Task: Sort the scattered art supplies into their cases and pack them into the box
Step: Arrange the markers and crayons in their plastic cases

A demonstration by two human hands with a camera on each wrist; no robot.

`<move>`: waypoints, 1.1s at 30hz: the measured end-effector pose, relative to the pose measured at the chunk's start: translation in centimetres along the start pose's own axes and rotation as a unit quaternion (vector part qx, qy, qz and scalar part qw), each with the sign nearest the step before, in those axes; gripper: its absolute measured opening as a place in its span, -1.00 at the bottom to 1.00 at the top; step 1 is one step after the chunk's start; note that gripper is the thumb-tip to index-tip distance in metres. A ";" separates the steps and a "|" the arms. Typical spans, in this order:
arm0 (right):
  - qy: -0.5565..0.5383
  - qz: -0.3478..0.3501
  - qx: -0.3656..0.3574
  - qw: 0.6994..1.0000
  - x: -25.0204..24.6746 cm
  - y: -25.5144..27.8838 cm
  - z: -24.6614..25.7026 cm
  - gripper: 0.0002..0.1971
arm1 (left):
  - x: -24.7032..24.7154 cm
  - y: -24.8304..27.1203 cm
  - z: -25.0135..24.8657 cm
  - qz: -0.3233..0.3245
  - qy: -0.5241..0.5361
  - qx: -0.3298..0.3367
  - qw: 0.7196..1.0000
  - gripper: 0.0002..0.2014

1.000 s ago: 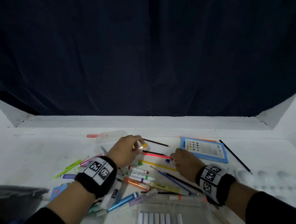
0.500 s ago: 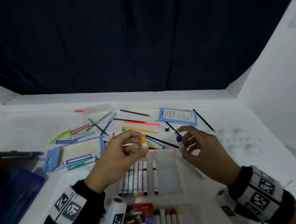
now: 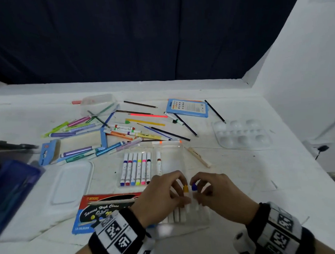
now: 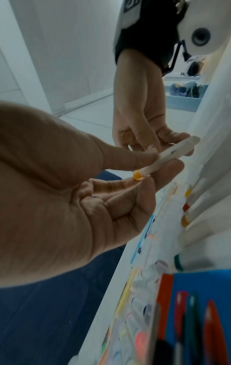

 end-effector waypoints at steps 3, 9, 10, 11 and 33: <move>0.021 0.013 -0.007 1.000 0.6 -0.1 -0.2 -0.83 | 1.0 -0.4 0.0 0.007 -0.039 0.006 0.999 -0.74; 0.027 0.029 -0.002 0.999 1.3 -0.2 -0.7 -0.87 | 1.6 -0.9 0.2 0.015 -0.237 -0.007 0.971 -0.66; 0.022 0.032 0.006 0.999 1.4 -0.3 -1.0 -0.87 | 1.7 -1.0 0.4 0.025 -0.268 -0.014 0.963 -0.64; 0.019 0.035 0.013 0.999 1.5 -0.4 -1.2 -0.87 | 1.9 -1.2 0.5 0.038 -0.295 -0.018 0.954 -0.61; 0.224 0.100 -0.024 0.969 3.6 0.0 2.7 -0.69 | 1.4 -3.6 1.0 0.096 -0.378 -0.030 0.920 -0.88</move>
Point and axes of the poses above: each hand's wrist, its own y-axis away from the middle knuckle, its own x-axis out of the palm, z = x × y, the point moved 9 cm from there along -y, towards the middle knuckle, and after that the axes turned 6 degrees about z, right-handed, at the moved point
